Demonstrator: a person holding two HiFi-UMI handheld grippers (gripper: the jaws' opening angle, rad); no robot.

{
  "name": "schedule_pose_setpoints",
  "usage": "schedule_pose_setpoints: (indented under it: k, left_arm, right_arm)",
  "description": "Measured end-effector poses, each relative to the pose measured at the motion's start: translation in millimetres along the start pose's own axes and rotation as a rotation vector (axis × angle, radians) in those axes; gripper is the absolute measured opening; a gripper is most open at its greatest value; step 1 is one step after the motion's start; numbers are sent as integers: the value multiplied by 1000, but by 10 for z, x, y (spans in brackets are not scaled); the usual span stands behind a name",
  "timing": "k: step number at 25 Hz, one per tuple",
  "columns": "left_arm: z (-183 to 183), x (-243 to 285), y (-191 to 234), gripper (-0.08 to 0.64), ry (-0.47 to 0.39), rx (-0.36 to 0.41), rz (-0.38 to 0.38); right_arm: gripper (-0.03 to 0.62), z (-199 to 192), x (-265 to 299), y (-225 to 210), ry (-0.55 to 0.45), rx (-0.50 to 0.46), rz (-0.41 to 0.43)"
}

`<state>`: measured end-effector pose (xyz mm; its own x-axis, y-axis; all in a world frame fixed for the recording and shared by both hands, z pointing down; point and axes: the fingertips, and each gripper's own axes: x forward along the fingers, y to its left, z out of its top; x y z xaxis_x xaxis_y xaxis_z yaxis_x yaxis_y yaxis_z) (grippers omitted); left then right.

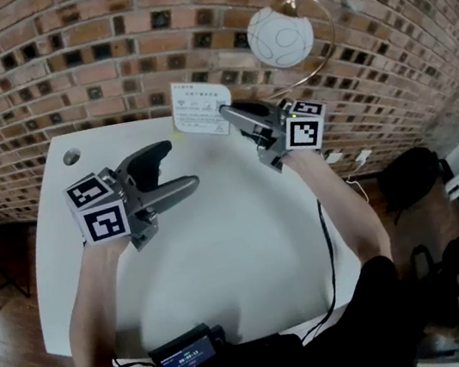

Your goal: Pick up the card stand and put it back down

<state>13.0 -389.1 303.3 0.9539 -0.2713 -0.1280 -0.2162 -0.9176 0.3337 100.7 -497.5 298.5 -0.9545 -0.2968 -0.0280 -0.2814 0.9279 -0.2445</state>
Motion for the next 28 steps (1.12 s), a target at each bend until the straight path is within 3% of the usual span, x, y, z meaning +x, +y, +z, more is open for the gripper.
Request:
schedule_pose_setpoints:
  k: [28]
  left_arm:
    - [-147,19,205,439,16,-47,25]
  right_arm:
    - [29,-677,709,-891,100,63,-36]
